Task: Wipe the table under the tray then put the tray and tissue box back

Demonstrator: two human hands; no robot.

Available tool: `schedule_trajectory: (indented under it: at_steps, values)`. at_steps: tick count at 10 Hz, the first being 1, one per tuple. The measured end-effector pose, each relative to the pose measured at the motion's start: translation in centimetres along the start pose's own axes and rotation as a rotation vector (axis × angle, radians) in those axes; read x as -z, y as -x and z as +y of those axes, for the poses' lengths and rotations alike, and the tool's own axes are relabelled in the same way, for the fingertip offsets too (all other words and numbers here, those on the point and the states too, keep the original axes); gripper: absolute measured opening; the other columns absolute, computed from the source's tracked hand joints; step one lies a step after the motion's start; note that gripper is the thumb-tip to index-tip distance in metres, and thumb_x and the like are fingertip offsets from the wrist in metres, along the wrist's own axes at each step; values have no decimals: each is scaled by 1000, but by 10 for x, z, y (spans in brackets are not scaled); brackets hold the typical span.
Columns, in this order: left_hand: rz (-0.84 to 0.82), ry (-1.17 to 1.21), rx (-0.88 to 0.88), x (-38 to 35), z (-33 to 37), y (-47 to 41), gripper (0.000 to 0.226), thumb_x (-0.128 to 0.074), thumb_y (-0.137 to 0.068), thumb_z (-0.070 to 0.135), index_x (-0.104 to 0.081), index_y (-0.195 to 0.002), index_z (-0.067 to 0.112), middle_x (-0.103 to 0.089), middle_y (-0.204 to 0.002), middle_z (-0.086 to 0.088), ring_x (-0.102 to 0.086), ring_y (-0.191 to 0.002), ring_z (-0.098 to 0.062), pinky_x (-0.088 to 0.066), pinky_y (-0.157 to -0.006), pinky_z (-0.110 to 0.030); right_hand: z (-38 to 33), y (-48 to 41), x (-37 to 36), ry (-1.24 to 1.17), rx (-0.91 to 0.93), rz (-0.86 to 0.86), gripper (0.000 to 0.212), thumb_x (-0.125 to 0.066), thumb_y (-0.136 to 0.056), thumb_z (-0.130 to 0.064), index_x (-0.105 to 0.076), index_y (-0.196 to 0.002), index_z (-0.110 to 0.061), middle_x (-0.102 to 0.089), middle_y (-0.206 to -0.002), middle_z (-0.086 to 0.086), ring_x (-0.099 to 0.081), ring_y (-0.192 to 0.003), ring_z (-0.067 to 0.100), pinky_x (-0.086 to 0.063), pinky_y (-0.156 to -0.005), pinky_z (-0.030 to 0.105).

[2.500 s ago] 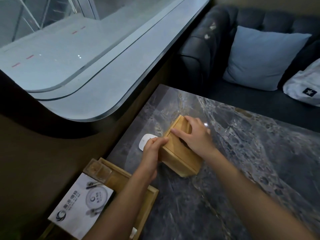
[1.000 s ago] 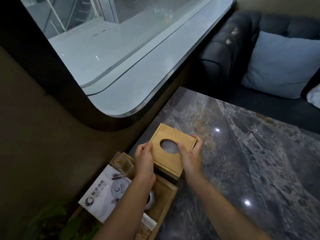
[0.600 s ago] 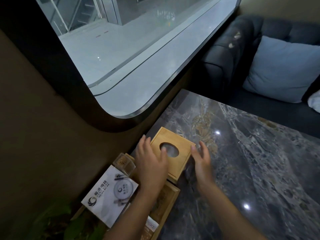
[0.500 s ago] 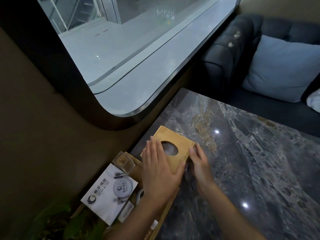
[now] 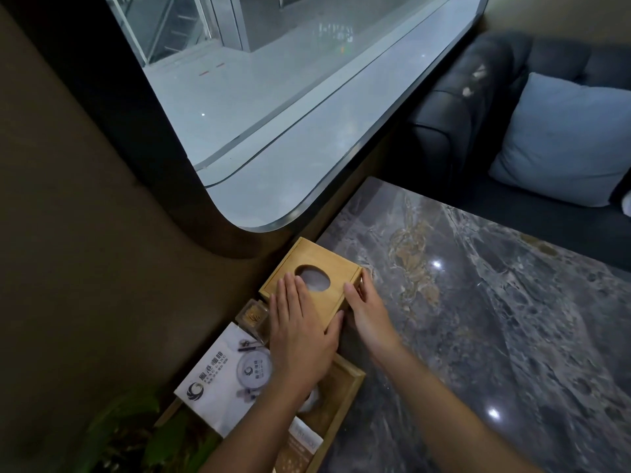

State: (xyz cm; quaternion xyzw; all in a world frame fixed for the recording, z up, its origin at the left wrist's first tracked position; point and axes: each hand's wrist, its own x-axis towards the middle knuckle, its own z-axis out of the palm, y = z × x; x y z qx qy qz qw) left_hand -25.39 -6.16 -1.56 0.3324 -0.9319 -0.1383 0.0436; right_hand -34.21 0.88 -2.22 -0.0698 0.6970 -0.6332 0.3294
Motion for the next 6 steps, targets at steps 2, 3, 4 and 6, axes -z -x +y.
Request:
schedule_trajectory:
  at_steps: [2, 3, 4, 6]
  values:
    - [-34, -20, 53, 1, 2, -4, 88, -4, -79, 63, 12, -143, 5, 12, -156, -16, 14, -144, -26, 12, -113, -36, -8, -3, -3, 87, 8, -26, 60, -41, -94, -36, -12, -145, -24, -30, -150, -3, -30, -135, 16, -25, -114, 37]
    - [-20, -4, 68, 2, 5, -3, 85, -13, -81, 57, 8, -143, 2, 8, -156, -18, 10, -145, -28, 11, -112, -37, -10, -1, -4, 104, 1, -35, 65, -43, -91, -43, -12, -145, -27, -31, -149, -3, -33, -134, 17, -25, -114, 40]
    - [-42, -36, 68, 5, 6, -3, 85, -16, -86, 59, 9, -143, 2, 8, -156, -19, 9, -145, -29, 8, -114, -38, -9, -3, -2, 173, -28, -49, 73, -44, -80, -59, -16, -142, -33, -39, -146, -3, -40, -129, 17, -32, -110, 45]
    - [-67, 28, 28, 21, 9, -3, 78, -34, -90, 51, 2, -146, 10, 0, -158, -11, 5, -146, -25, -3, -120, -40, -29, 2, 17, 449, 28, 66, 50, -52, -88, -41, -42, -131, -16, -53, -133, 7, -51, -117, 21, -42, -100, 40]
